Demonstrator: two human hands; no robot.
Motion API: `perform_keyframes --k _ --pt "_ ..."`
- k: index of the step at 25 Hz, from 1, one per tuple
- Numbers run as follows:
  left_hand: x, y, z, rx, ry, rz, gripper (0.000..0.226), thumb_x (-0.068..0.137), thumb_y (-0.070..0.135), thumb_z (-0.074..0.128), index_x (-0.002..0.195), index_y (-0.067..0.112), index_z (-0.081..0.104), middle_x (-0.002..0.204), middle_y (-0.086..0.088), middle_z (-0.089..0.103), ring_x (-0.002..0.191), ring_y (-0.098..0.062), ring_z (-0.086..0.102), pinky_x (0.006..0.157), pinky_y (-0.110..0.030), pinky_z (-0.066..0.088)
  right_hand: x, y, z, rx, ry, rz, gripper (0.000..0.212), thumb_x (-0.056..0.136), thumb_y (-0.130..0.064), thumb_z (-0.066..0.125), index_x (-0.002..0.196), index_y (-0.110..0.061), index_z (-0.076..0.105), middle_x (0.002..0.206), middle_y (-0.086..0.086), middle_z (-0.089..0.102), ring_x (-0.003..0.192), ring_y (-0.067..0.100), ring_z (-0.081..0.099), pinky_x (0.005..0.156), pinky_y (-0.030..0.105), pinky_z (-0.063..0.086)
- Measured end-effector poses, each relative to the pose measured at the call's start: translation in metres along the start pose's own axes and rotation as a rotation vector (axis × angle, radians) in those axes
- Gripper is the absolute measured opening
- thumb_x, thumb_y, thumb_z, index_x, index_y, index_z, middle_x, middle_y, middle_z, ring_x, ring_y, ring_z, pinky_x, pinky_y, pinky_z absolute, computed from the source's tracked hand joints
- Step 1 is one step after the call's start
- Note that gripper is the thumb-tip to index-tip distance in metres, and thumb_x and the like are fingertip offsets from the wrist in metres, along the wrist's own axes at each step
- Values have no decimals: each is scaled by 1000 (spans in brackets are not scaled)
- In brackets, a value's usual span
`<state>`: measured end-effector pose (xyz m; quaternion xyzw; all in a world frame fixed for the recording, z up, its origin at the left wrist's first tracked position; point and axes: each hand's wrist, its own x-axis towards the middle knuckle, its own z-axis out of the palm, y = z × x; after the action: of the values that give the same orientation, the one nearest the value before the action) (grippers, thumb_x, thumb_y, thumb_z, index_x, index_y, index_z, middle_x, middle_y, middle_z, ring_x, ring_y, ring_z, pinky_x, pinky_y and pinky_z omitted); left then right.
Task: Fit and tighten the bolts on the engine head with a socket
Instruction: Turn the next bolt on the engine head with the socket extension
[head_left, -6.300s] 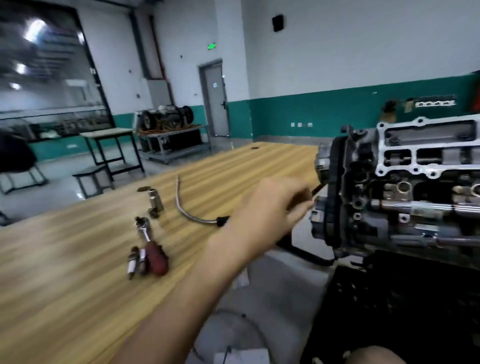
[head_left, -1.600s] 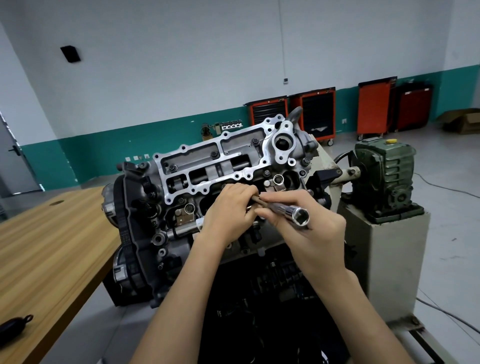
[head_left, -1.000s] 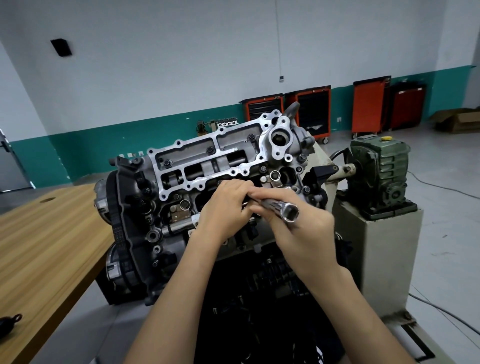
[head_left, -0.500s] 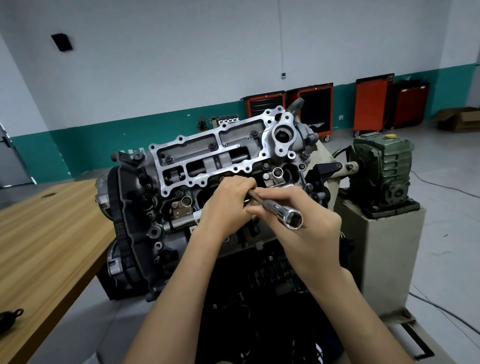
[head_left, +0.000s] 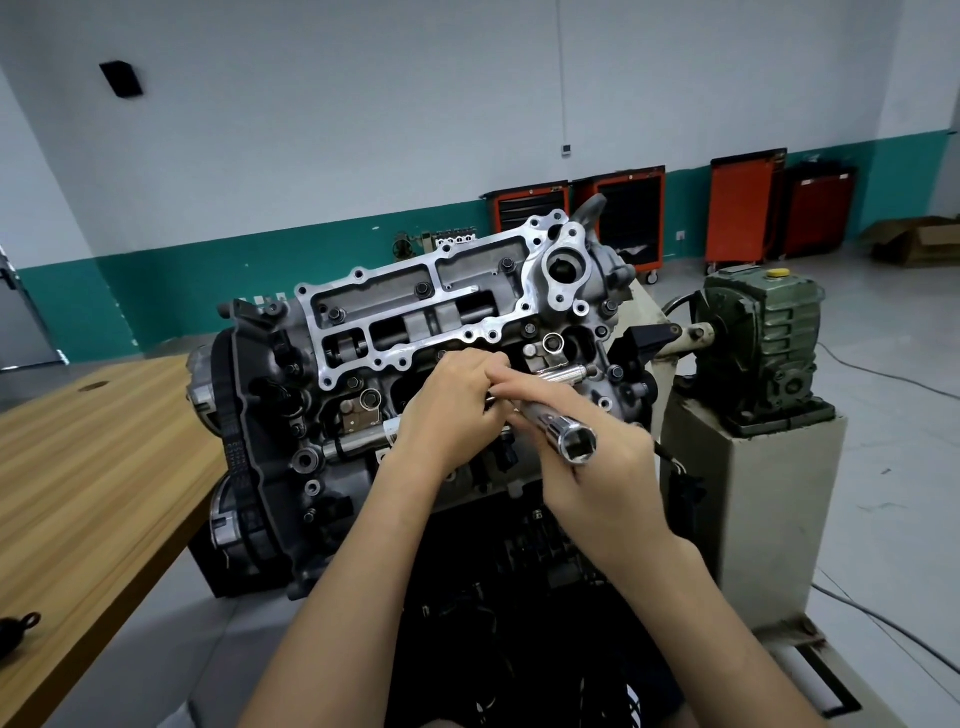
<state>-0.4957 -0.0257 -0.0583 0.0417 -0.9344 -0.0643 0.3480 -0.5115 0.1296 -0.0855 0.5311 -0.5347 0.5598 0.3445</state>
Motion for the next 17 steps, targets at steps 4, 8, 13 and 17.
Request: perform_keyframes --k 4,8,13,17 --pt "1 -1 0 71 -69 21 8 82 21 47 84 15 51 87 7 52 90 -13 41 68 -21 31 5 3 -4 24 132 64 23 77 -6 79 98 -1 72 85 8 73 70 26 69 65 30 55" --pt "0 -1 0 7 -17 -20 6 81 16 52 80 21 51 84 14 49 87 -5 39 62 -9 30 2 -1 0 21 -5 17 31 82 16 64 111 6 65 111 10 69 104 13 65 91 21 51" --pt "3 -2 0 76 -66 33 6 80 18 54 82 19 48 83 11 45 87 -14 42 71 -21 29 6 5 -7 28 142 65 24 77 -11 79 96 1 71 85 8 73 71 23 69 63 35 55" --pt "1 -3 2 21 -18 -24 2 82 20 52 82 21 51 82 18 45 83 -4 38 62 -10 32 2 -2 2 20 27 0 28 81 12 68 109 6 66 110 9 70 102 11 65 91 22 51"
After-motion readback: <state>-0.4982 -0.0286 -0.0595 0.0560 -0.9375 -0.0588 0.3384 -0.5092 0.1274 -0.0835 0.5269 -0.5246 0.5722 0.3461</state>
